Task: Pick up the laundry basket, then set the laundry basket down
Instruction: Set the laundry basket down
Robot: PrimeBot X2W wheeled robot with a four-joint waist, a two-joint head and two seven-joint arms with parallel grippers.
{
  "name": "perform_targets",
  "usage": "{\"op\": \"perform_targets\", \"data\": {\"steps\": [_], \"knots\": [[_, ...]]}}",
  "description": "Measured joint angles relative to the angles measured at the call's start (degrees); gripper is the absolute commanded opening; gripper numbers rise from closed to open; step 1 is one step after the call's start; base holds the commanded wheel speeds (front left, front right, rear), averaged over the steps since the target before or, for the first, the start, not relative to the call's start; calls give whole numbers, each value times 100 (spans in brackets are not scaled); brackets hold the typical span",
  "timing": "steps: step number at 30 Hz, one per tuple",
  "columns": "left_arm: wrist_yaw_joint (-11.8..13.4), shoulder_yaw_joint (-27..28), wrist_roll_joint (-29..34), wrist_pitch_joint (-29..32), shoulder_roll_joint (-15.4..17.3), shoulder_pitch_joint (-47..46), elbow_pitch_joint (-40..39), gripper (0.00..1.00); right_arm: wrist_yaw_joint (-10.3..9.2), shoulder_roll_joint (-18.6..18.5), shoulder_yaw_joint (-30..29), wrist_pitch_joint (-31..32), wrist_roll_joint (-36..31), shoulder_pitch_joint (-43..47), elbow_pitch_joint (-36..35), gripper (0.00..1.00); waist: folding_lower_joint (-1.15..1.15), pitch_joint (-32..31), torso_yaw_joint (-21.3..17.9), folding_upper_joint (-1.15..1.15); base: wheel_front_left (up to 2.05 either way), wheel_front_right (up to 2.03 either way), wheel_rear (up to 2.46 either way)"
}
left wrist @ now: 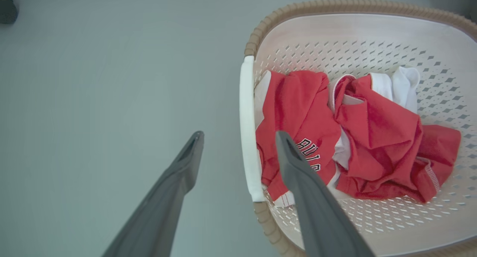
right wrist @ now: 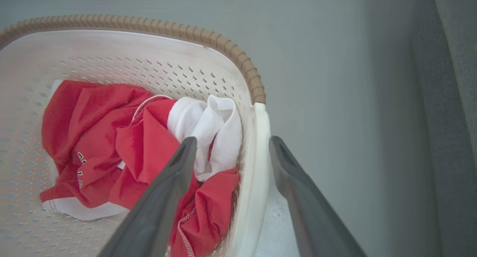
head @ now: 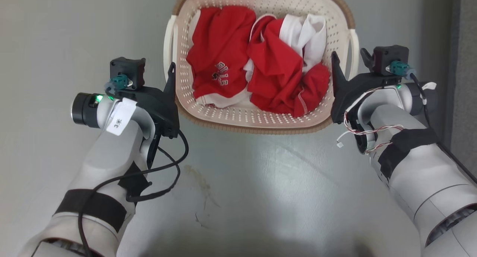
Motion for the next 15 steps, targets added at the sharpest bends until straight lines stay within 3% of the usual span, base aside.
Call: {"op": "perform_targets", "data": {"steps": [15], "knots": [[157, 270, -35, 0, -5, 417, -479, 100, 0, -23, -214, 0, -174, 397, -421, 100, 0, -701, -34, 0, 0, 0, 0]]}}
